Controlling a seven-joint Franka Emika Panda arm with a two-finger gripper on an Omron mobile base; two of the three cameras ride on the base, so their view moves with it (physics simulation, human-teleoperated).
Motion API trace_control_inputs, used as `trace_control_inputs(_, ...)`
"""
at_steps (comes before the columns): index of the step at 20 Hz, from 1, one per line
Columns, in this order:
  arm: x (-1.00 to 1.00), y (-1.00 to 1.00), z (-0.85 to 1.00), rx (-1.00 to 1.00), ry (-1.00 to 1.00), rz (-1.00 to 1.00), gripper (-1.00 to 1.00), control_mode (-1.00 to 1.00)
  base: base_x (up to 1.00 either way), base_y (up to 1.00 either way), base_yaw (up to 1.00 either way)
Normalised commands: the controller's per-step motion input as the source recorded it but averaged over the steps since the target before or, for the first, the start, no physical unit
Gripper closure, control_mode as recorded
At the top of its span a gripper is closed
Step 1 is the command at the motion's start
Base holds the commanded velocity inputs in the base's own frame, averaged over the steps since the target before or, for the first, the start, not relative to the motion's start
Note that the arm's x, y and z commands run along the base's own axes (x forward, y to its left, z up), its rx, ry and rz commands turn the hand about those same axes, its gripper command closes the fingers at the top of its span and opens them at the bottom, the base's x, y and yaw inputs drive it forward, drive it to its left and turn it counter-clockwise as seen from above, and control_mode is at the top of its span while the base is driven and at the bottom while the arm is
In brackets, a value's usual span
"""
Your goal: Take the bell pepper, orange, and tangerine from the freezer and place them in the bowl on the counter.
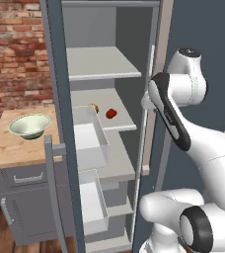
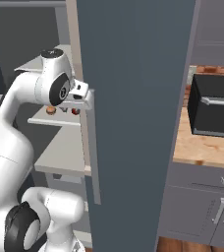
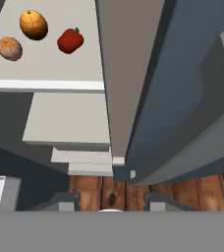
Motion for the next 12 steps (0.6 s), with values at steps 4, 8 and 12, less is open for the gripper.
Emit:
trace_control_inputs(4, 0.00, 0.00, -0.08, 0.00, -0.02, 0.00, -1.00, -1.00, 0.00, 0.00, 0.00)
trace_control_inputs(8, 0.04, 0.47, -0.06, 0.00, -0.02, 0.00, -1.00, -1.00, 0.00, 0.00, 0.00)
trace_control_inputs(12, 0.01, 0.59, -0.11, 0.00, 0.00, 0.04, -1.00, -1.00, 0.00, 0.00, 0.00)
